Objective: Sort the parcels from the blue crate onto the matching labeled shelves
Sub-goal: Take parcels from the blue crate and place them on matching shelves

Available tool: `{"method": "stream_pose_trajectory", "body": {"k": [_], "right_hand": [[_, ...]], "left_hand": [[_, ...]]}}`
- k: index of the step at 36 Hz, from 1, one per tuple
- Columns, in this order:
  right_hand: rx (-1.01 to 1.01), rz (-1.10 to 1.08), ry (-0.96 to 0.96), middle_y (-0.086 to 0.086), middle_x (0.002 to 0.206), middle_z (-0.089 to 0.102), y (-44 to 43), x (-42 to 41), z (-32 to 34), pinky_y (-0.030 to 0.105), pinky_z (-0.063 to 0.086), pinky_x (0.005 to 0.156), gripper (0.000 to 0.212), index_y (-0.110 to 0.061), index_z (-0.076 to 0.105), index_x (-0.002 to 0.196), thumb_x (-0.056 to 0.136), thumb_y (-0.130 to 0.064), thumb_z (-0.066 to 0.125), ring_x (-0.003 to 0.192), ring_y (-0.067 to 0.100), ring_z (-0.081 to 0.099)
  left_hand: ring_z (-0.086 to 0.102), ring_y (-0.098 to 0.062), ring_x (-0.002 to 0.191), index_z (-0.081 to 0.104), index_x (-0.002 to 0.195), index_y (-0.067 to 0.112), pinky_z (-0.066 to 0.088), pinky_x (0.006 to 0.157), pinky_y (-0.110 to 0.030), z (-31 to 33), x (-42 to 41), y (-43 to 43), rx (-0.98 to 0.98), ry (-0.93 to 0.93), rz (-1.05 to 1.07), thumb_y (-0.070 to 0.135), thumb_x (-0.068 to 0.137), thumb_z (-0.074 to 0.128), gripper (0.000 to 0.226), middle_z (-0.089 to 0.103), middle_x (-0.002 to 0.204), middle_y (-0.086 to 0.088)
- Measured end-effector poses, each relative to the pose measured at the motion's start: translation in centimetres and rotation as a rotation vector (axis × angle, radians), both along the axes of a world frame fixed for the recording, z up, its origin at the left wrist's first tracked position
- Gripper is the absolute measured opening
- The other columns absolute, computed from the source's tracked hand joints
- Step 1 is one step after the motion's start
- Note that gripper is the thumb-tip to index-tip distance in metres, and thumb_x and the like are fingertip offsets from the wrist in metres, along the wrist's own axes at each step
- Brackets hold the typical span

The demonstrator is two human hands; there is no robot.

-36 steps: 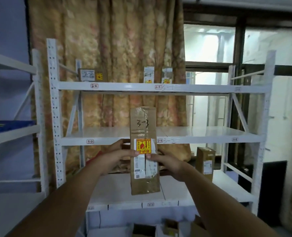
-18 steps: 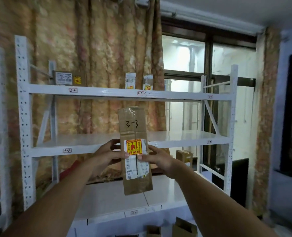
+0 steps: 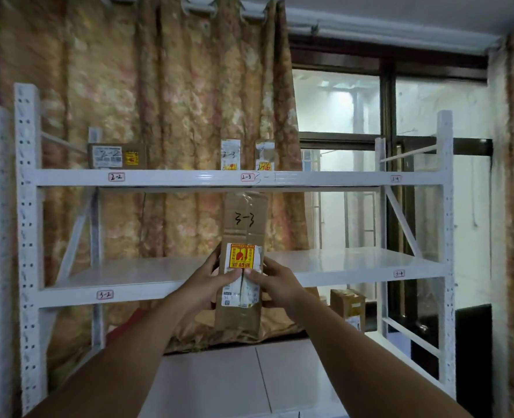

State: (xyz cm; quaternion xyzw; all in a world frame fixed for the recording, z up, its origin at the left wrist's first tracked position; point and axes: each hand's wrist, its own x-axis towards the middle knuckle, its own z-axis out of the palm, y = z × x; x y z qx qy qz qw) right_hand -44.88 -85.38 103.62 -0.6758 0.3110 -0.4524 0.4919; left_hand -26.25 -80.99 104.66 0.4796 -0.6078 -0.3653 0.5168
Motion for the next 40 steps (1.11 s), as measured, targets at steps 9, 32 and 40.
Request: {"method": "stream_pose_trajectory", "body": {"k": [9,32,40], "right_hand": [[-0.097,0.083,0.11,-0.006,0.117,0.074,-9.4,-2.8,2.5,0.032,0.062,0.076,0.066,-0.042,0.054,0.136,0.085,-0.01,0.082,0.102,0.018,0.073],[-0.136,0.041,0.092,-0.007,0.125,0.072,-29.7,6.2,0.1,0.043,0.06,0.096,0.073,-0.036,0.054,0.142,0.081,-0.01,0.084,0.112,0.017,0.07],[-0.116,-0.01,0.184,-0.007,0.119,0.073,-34.3,9.1,-0.3,0.04,0.06,0.088,0.084,-0.046,0.049,0.141,0.075,-0.006,0.083,0.113,0.025,0.069]], "left_hand": [[0.064,-0.017,0.119,0.025,0.151,0.054,0.061,0.084,-0.042,1.0,-2.6,-8.0,-0.111,-0.084,0.09,0.02,0.093,0.075,0.084,0.052,0.138,0.028],[0.061,-0.001,0.115,0.03,0.156,0.035,0.059,0.079,-0.022,-1.4,5.5,-27.8,-0.21,-0.12,0.142,0.013,0.093,0.074,0.08,0.063,0.134,0.008],[0.052,-0.013,0.131,0.022,0.158,0.041,0.056,0.098,-0.036,-1.7,9.6,-33.2,-0.174,-0.193,0.075,0.007,0.078,0.087,0.108,0.052,0.147,0.007]]}}
